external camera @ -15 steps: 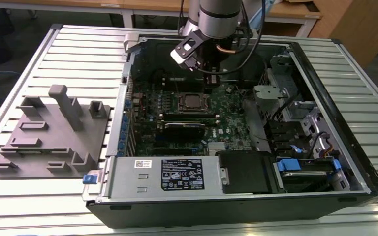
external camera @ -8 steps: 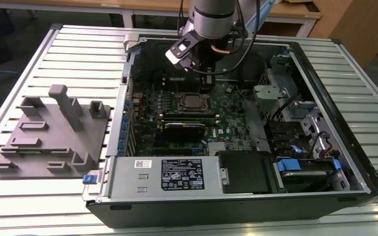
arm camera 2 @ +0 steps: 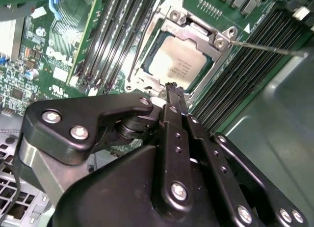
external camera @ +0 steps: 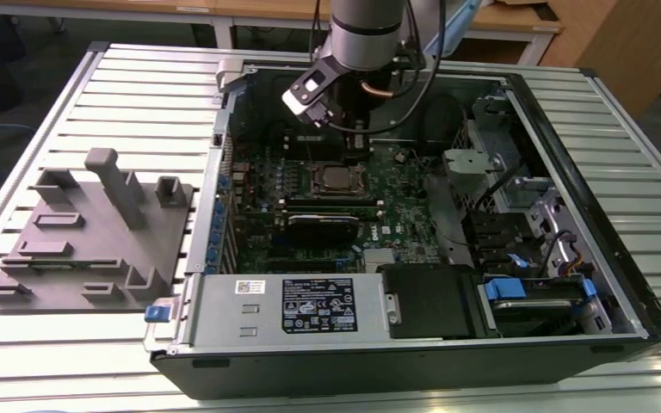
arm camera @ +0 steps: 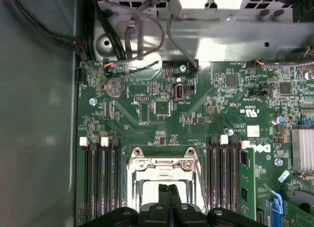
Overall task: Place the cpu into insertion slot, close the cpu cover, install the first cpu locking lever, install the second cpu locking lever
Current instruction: 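Close the cpu cover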
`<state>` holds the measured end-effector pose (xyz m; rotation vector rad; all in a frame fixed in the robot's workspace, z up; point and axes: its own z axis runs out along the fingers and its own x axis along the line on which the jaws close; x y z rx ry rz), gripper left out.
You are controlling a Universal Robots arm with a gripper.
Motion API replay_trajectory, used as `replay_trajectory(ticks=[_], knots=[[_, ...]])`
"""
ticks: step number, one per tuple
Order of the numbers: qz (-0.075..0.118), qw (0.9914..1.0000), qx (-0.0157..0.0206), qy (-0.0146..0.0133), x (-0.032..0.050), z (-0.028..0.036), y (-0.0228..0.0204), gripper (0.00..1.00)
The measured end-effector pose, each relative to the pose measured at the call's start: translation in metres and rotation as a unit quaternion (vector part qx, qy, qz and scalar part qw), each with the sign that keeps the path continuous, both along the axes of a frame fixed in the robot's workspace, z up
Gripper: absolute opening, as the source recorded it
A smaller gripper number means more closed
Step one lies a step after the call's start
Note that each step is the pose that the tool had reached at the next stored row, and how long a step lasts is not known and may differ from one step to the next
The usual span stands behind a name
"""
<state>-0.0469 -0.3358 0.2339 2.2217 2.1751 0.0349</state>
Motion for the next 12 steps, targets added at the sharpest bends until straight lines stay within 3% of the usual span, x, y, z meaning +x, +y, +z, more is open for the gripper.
replay_trajectory(ticks=[12], knots=[[0.0,1.0,-0.0001,0.0,-0.007,-0.0035,0.0,0.1]])
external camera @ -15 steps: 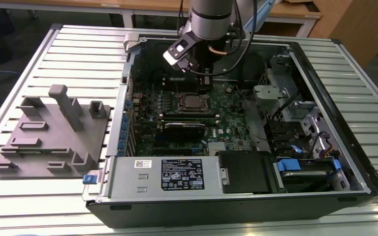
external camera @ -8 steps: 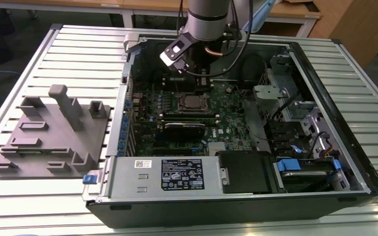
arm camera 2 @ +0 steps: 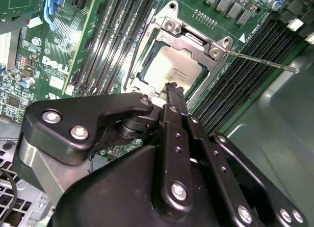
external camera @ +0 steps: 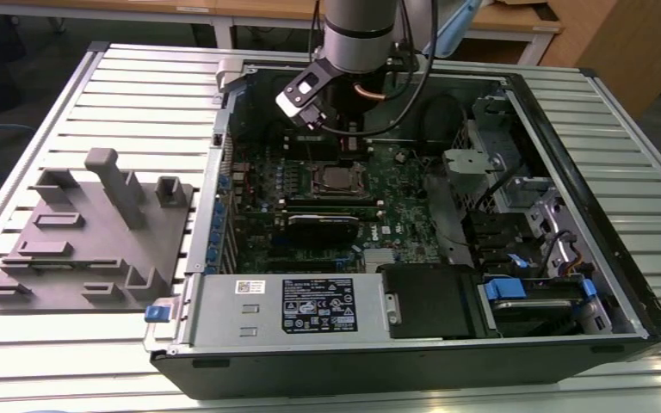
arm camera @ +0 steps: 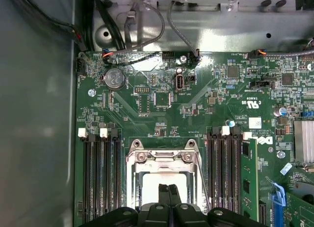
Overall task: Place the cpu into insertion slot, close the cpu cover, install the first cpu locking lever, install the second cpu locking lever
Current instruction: 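Close the cpu cover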
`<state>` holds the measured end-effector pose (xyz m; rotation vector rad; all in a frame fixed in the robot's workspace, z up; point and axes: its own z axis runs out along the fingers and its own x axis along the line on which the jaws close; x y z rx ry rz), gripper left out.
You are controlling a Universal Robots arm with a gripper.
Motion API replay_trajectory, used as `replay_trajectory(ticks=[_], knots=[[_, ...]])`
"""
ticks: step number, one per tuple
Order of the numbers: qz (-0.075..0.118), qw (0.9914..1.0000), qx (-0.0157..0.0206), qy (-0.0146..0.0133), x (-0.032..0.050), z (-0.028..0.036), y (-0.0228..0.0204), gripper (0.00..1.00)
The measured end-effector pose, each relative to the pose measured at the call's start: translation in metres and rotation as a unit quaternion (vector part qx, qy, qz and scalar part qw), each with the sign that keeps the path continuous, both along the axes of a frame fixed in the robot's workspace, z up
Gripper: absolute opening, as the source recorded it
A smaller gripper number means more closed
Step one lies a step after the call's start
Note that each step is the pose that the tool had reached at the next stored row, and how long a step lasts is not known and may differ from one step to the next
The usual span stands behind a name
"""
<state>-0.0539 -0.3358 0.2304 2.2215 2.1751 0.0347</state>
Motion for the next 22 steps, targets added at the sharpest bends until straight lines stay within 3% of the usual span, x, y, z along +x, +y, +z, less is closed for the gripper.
replay_trajectory(ticks=[6,12,16,22], knots=[[0.011,0.99994,0.0,0.0,0.0,-0.0001,0.0,0.1],[0.045,0.999,0.0,0.0,-0.0002,-0.0002,-0.0002,0.1],[0.071,0.99748,0.0,0.0,-0.0003,-0.0003,-0.0001,0.1],[0.109,0.99401,-0.0001,0.0,-0.0003,-0.0004,-0.0002,0.1]])
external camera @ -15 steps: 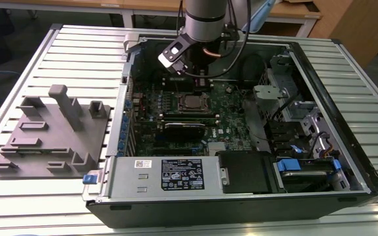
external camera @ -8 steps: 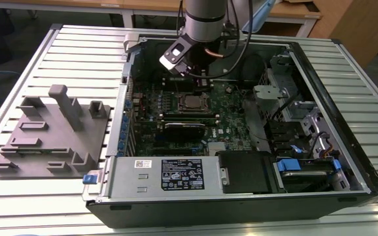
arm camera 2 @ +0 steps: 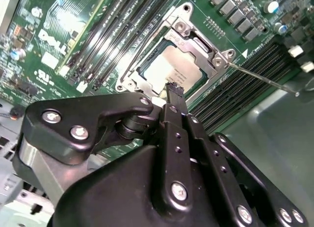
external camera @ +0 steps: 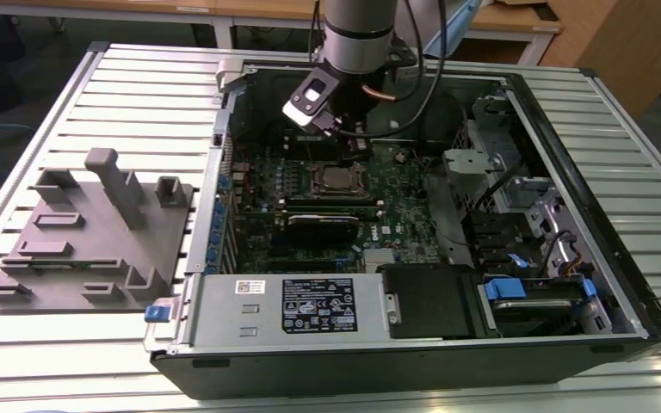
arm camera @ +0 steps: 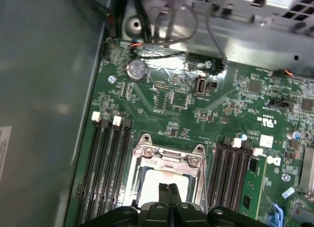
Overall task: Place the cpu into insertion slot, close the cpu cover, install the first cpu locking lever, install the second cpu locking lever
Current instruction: 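Close the cpu cover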
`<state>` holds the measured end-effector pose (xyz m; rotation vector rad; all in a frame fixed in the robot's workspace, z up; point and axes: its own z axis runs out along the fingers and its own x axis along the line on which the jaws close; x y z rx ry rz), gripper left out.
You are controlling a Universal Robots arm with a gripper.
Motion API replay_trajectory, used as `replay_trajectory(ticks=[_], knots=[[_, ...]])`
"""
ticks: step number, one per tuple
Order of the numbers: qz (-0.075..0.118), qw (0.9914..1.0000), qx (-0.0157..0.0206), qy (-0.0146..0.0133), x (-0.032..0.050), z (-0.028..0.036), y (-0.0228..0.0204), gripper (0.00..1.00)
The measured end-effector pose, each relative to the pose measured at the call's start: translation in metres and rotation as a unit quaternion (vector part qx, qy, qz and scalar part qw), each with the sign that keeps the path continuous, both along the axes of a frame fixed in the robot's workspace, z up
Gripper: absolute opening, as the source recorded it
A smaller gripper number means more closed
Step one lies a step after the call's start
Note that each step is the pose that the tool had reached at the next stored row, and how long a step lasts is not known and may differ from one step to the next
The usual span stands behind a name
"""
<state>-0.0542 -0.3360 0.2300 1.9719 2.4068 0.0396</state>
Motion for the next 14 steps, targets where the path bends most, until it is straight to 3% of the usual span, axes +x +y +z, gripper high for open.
replay_trajectory(ticks=[3,7,11,14], knots=[[0.02,0.9998,0.0,0.0,0.0,-0.0001,0.0,0.1],[0.046,0.99892,0.0,0.0,0.0,-0.0001,0.0,0.1],[0.075,0.9972,0.0,0.0,0.0,-0.0002,0.0,0.1],[0.095,0.99546,0.0,0.0,0.0,-0.0002,0.0,0.1]])
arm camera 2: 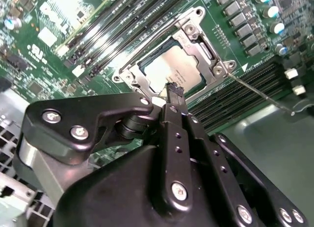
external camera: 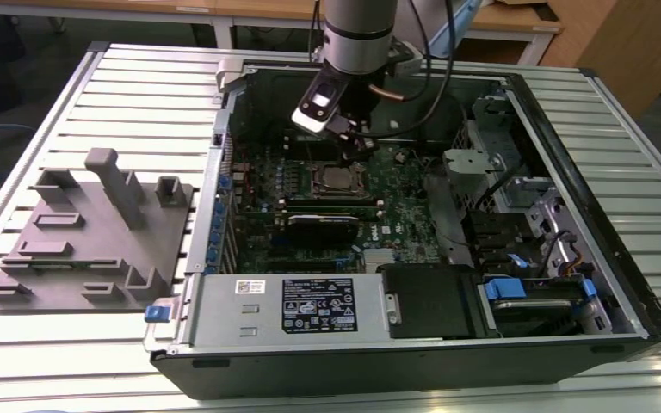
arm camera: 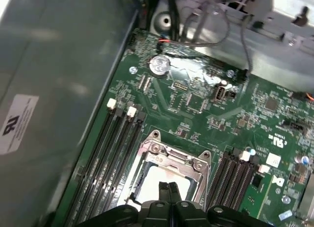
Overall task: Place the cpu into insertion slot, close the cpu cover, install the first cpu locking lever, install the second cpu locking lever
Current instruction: 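Close the cpu cover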
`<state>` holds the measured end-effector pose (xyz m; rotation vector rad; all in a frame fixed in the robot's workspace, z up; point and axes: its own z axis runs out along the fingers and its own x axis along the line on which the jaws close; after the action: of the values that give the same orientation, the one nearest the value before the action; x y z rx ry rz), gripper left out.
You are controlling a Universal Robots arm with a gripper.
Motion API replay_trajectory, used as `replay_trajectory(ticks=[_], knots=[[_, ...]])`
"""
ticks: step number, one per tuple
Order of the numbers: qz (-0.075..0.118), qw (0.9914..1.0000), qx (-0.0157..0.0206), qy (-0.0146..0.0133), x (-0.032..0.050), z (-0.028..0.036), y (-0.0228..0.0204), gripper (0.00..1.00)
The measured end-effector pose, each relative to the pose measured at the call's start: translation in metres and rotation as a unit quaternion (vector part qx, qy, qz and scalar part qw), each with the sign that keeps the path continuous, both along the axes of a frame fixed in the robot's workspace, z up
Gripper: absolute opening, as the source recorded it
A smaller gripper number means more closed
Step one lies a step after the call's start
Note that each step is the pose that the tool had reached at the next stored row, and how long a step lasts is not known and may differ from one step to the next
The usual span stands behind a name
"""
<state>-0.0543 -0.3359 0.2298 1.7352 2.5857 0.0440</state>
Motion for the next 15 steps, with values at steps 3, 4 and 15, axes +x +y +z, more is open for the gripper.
replay_trajectory(ticks=[3,4,15], knots=[[0.021,0.99978,0.0,0.0,0.0,-0.0001,0.0,0.1],[0.028,0.99962,0.0,0.0,0.0,-0.0001,0.0,0.1],[0.102,0.99483,0.0,0.0,0.0,-0.0008,0.0,0.1]])
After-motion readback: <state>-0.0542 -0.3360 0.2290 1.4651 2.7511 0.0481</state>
